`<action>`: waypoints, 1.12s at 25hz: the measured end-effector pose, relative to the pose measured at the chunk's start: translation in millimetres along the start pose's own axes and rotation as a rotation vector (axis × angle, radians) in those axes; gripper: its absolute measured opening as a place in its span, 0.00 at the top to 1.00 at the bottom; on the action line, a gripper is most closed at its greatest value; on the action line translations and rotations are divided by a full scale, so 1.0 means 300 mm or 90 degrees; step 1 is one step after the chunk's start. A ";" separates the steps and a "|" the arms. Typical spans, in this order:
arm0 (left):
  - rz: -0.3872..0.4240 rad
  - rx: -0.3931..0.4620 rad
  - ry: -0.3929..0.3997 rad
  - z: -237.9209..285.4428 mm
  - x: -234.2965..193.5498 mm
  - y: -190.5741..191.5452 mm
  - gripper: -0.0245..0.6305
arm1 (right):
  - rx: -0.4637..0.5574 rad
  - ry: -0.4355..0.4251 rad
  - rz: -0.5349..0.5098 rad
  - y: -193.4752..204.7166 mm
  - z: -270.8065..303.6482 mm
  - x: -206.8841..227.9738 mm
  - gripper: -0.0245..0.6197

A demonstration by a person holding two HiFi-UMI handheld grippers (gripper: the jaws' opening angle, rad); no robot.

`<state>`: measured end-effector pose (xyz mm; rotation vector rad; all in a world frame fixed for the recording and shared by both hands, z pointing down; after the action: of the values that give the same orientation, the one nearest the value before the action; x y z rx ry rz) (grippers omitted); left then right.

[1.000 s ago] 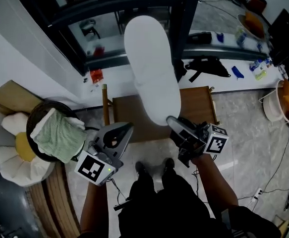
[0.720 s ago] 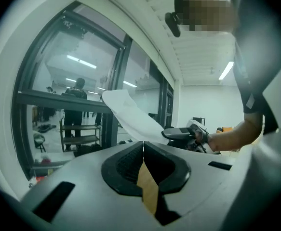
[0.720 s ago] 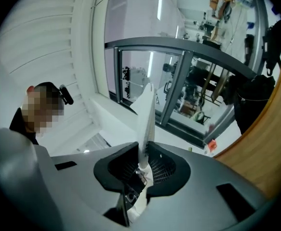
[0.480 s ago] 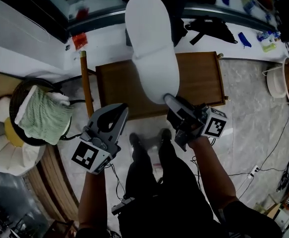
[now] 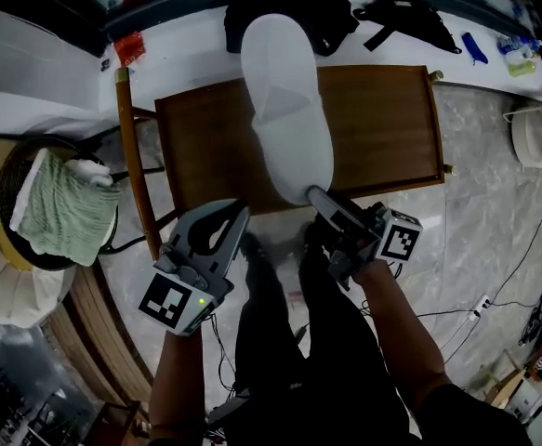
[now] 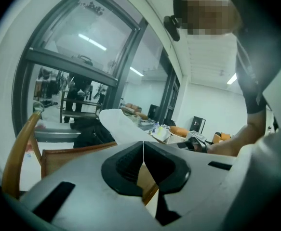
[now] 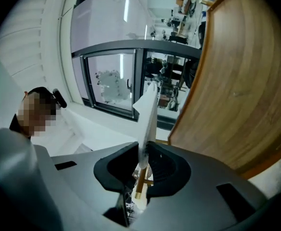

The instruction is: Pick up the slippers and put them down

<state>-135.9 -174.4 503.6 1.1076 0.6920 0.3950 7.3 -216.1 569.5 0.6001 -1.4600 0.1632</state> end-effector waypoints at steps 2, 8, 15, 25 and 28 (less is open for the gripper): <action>-0.011 -0.004 0.003 0.010 -0.005 0.039 0.94 | 0.000 0.011 0.017 0.030 -0.003 0.037 0.86; -0.031 -0.018 0.007 0.035 -0.030 0.138 0.94 | -0.019 0.030 0.067 0.122 -0.010 0.142 0.86; -0.048 -0.021 0.009 0.041 -0.043 0.212 0.94 | -0.022 0.053 0.102 0.192 -0.033 0.211 0.86; -0.055 -0.013 0.025 0.045 -0.014 0.246 0.94 | -0.034 0.089 0.114 0.234 -0.062 0.255 0.86; -0.056 -0.011 0.026 0.042 -0.011 0.251 0.94 | -0.037 0.094 0.112 0.230 -0.057 0.258 0.86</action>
<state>-126.3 -154.1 576.7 1.0511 0.7682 0.3491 0.9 -169.2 663.4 0.4037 -1.3679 0.2957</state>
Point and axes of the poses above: the fingertips, and each gripper's own axes: z forward along the fingers, x to its right, y out of its underside, the point moved 3 cm from there along -z, backward along the fingers, and after that the axes turned 3 degrees about y, right-handed, at the moved point
